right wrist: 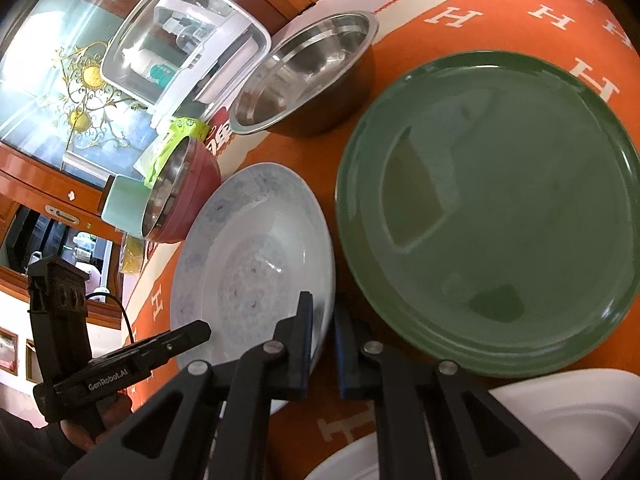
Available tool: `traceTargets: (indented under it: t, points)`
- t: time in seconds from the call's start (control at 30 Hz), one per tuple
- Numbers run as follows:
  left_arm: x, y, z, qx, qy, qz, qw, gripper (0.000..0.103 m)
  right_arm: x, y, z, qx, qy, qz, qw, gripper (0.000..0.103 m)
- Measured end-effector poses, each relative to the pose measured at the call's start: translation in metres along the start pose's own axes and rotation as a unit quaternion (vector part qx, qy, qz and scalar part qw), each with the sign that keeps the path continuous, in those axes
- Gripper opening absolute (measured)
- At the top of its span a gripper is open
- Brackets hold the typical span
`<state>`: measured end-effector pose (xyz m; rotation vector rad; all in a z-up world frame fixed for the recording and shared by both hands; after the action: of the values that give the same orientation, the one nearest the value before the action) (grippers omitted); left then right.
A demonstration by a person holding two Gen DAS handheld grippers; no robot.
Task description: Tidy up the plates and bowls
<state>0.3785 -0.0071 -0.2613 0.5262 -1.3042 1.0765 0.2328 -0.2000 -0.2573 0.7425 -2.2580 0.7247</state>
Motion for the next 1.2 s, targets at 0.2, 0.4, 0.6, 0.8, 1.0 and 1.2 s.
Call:
traceTargets:
  t: [0.2, 0.4, 0.6, 0.8, 1.0, 1.2]
  points:
    - [0.012, 0.002, 0.002, 0.002, -0.001, 0.012, 0.9999, 0.023, 0.008, 0.000, -0.013, 0.023, -0.001, 0.012, 1.000, 0.009]
    - [0.030, 0.006, 0.004, -0.004, 0.000, 0.031, 0.9995, 0.023, 0.018, 0.000, -0.019, 0.030, -0.004, 0.028, 0.999, 0.009]
    - [0.048, 0.009, 0.010, -0.011, 0.001, 0.050, 0.9987, 0.023, 0.028, 0.001, -0.028, 0.044, -0.003, 0.041, 0.998, 0.009]
    - [0.069, 0.016, 0.015, -0.016, -0.004, 0.069, 0.9975, 0.023, 0.040, 0.005, -0.036, 0.057, -0.008, 0.051, 0.997, 0.009]
    - [0.091, 0.029, 0.020, -0.023, -0.008, 0.085, 0.9961, 0.023, 0.058, 0.013, -0.047, 0.071, -0.016, 0.066, 0.995, 0.009]
    - [0.112, 0.043, 0.027, -0.028, -0.004, 0.102, 0.9944, 0.023, 0.081, 0.024, -0.055, 0.081, -0.023, 0.083, 0.993, 0.009]
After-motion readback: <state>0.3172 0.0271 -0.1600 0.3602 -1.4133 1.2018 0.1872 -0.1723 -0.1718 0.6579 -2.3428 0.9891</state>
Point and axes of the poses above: each gripper's, at about its wrist camera, not at the fingertips, and x roughly against the way its jaws point, z to its right, y to its underside, the point moved 1 cm from there along -x, roughly the way its jaws point, and after that the axes turned 6 degrees about -y, right-handed, at the moved point
